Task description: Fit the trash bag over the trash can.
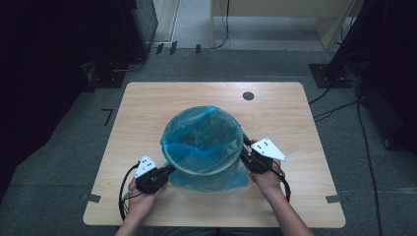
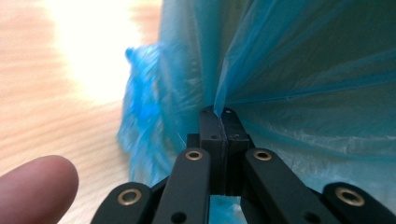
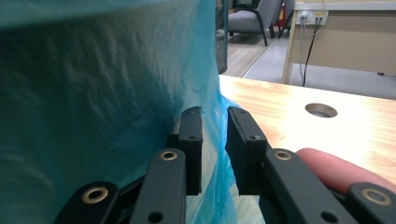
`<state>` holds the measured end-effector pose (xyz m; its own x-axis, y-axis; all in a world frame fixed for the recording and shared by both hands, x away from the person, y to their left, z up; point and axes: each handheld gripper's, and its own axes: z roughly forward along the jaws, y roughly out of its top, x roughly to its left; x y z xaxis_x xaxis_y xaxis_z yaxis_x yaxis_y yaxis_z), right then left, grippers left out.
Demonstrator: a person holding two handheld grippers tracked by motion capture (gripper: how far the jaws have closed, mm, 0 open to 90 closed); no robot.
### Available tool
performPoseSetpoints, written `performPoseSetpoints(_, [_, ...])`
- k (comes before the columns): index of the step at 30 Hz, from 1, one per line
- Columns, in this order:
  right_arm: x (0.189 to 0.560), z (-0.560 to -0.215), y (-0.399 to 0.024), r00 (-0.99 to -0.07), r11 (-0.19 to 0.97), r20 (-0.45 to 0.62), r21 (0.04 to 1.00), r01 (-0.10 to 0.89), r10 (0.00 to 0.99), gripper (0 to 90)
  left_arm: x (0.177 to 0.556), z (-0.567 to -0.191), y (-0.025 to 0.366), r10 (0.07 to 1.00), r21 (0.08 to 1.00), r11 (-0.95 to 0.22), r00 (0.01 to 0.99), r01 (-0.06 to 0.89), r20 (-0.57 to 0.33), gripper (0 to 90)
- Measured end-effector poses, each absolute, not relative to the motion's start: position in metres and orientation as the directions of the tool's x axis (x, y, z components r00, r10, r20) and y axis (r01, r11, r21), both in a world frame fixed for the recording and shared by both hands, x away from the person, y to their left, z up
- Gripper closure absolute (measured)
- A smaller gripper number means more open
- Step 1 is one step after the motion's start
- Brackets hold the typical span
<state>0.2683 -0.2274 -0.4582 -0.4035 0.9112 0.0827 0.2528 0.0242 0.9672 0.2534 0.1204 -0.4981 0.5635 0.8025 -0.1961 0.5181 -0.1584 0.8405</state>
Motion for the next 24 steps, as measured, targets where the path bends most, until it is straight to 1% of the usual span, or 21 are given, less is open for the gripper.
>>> performPoseSetpoints(1, [0.268, -0.459, -0.227, -0.397, 0.026, 0.078, 0.968, 0.251, 0.914, 75.8, 0.253, -0.498, 0.122, 0.81, 0.841, -0.154, 0.554, 0.519, -0.194, 67.4])
performPoseSetpoints(2, [0.267, -0.459, -0.227, -0.391, 0.03, 0.074, 0.967, 0.254, 0.917, 75.7, 0.252, -0.498, 0.126, 0.81, 0.844, -0.139, 0.55, 0.518, -0.204, 61.1])
performPoseSetpoints(4, [0.266, -0.459, -0.229, -0.394, 0.035, 0.07, 0.967, 0.251, 0.916, 75.7, 0.251, -0.497, 0.131, 0.807, 0.851, -0.127, 0.552, 0.509, -0.209, 51.2])
performPoseSetpoints(5, [0.266, -0.459, -0.23, -0.392, 0.036, 0.067, 0.968, 0.249, 0.918, 75.8, 0.25, -0.493, 0.141, 0.809, 0.866, -0.068, 0.535, 0.496, -0.243, 48.6])
performPoseSetpoints(8, [0.266, -0.456, -0.234, -0.385, 0.031, 0.067, 0.97, 0.241, 0.92, 76.8, 0.25, -0.484, 0.154, 0.832, 0.892, 0.05, 0.476, 0.448, -0.286, 47.5])
performPoseSetpoints(9, [0.266, -0.454, -0.235, -0.384, 0.023, 0.073, 0.971, 0.239, 0.92, 77.2, 0.252, -0.479, 0.155, 0.838, 0.902, 0.073, 0.465, 0.426, -0.287, 48.0])
performPoseSetpoints(10, [0.267, -0.453, -0.235, -0.387, 0.018, 0.079, 0.97, 0.241, 0.919, 77.7, 0.252, -0.479, 0.155, 0.838, 0.902, 0.073, 0.465, 0.426, -0.287, 49.1])
performPoseSetpoints(11, [0.267, -0.452, -0.236, -0.387, 0.014, 0.083, 0.97, 0.241, 0.919, 77.9, 0.256, -0.471, 0.153, 0.85, 0.913, 0.092, 0.447, 0.397, -0.28, 50.0])
performPoseSetpoints(14, [0.267, -0.449, -0.233, -0.398, 0.019, 0.078, 0.972, 0.234, 0.914, 77.9, 0.266, -0.464, 0.142, 0.835, 0.921, 0.074, 0.482, 0.382, -0.267, 53.2])
performPoseSetpoints(17, [0.267, -0.449, -0.228, -0.406, 0.028, 0.069, 0.973, 0.229, 0.911, 78.9, 0.273, -0.466, 0.132, 0.823, 0.923, 0.066, 0.503, 0.379, -0.265, 60.3])
performPoseSetpoints(18, [0.266, -0.449, -0.227, -0.402, 0.032, 0.064, 0.973, 0.228, 0.913, 79.7, 0.278, -0.47, 0.123, 0.806, 0.915, 0.05, 0.525, 0.4, -0.274, 63.6])
performPoseSetpoints(20, [0.266, -0.45, -0.226, -0.397, 0.03, 0.067, 0.972, 0.232, 0.915, 81.7, 0.278, -0.474, 0.113, 0.818, 0.921, 0.044, 0.516, 0.388, -0.256, 74.1])
performPoseSetpoints(21, [0.266, -0.45, -0.225, -0.39, 0.022, 0.076, 0.971, 0.24, 0.918, 83.3, 0.278, -0.474, 0.113, 0.818, 0.921, 0.044, 0.516, 0.388, -0.256, 77.3])
performPoseSetpoints(22, [0.266, -0.45, -0.225, -0.39, 0.022, 0.076, 0.971, 0.24, 0.918, 83.3, 0.277, -0.475, 0.111, 0.81, 0.921, 0.046, 0.525, 0.387, -0.261, 77.3])
performPoseSetpoints(23, [0.266, -0.454, -0.226, -0.38, 0.001, 0.101, 0.966, 0.259, 0.919, 86.8, 0.276, -0.476, 0.11, 0.807, 0.922, 0.044, 0.53, 0.385, -0.259, 83.0])
performPoseSetpoints(24, [0.266, -0.457, -0.225, -0.381, -0.006, 0.113, 0.963, 0.27, 0.918, 89.3, 0.273, -0.476, 0.106, 0.81, 0.925, 0.03, 0.534, 0.378, -0.244, 85.6])
